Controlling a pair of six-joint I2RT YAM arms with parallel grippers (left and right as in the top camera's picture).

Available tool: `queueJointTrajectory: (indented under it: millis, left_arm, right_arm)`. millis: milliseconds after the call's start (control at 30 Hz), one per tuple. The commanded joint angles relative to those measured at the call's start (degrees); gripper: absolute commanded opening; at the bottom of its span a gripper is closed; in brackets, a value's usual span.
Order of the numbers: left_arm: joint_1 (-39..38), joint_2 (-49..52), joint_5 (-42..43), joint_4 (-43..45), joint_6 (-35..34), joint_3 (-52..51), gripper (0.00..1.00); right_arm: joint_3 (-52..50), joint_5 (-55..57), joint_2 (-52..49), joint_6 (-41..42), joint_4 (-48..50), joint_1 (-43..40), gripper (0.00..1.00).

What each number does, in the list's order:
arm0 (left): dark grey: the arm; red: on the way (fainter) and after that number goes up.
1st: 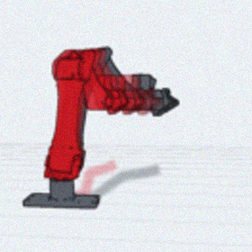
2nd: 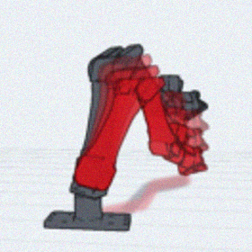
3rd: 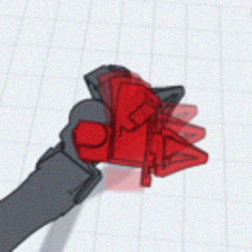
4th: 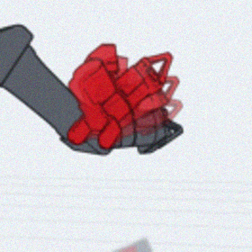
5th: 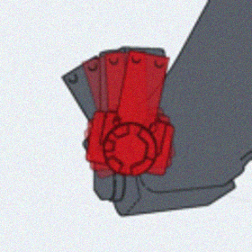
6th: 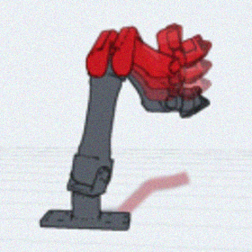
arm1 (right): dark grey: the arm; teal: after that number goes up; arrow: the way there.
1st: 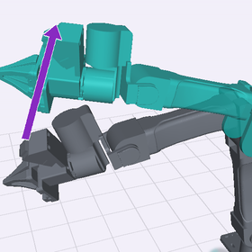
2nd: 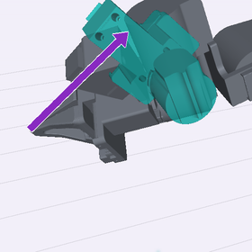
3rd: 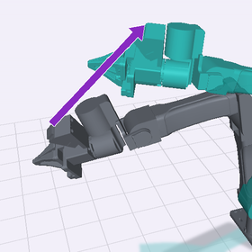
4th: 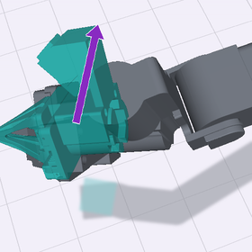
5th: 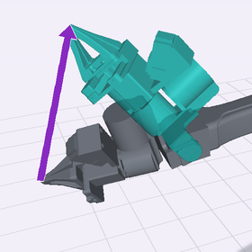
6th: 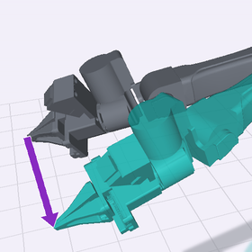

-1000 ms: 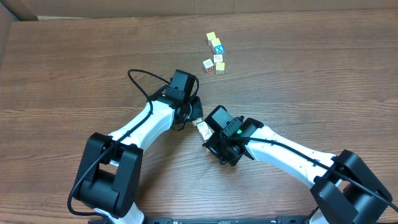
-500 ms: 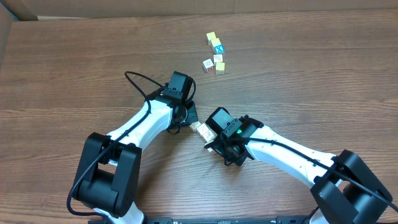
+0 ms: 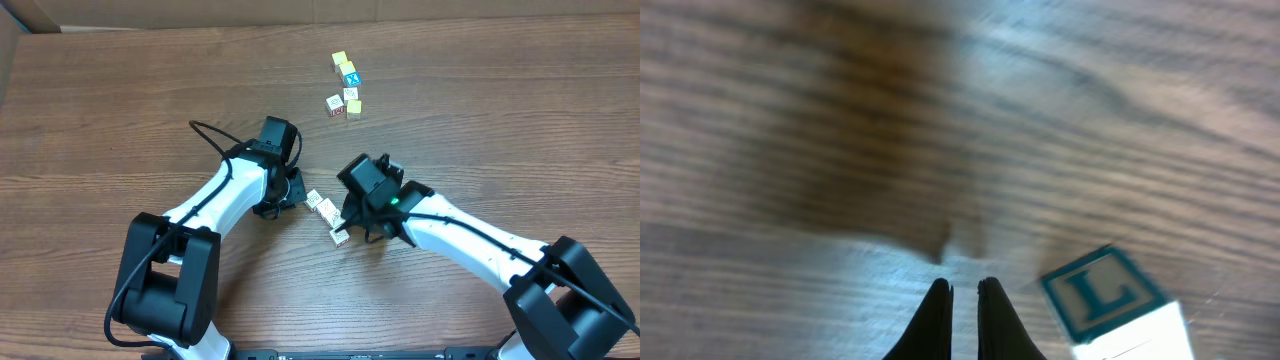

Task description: Flip 4 blocks

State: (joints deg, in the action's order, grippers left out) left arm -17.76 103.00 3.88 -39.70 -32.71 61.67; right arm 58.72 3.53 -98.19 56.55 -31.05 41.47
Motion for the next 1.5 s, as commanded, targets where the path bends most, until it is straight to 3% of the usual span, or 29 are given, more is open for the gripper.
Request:
queueJointTrajectory:
  millis: [0, 167, 1467]
  left_arm:
    - [0.1, 0.8, 3.7, -1.0, -0.1, 1.1, 0.04]
    - [-0.8, 0.8, 3.7, 0.1, -0.1, 1.1, 0.04]
    - [-2.9, 0.8, 8.2, 0.9, -0.8, -0.8, 0.04]
  right_arm:
    - [1.1, 1.4, 0.2, -9.0, 2.1, -1.8, 0.04]
    - [1.1, 1.3, 0.1, -12.9, 5.0, -2.1, 0.04]
    - [0.9, 1.3, 0.1, -12.9, 4.8, -2.1, 0.04]
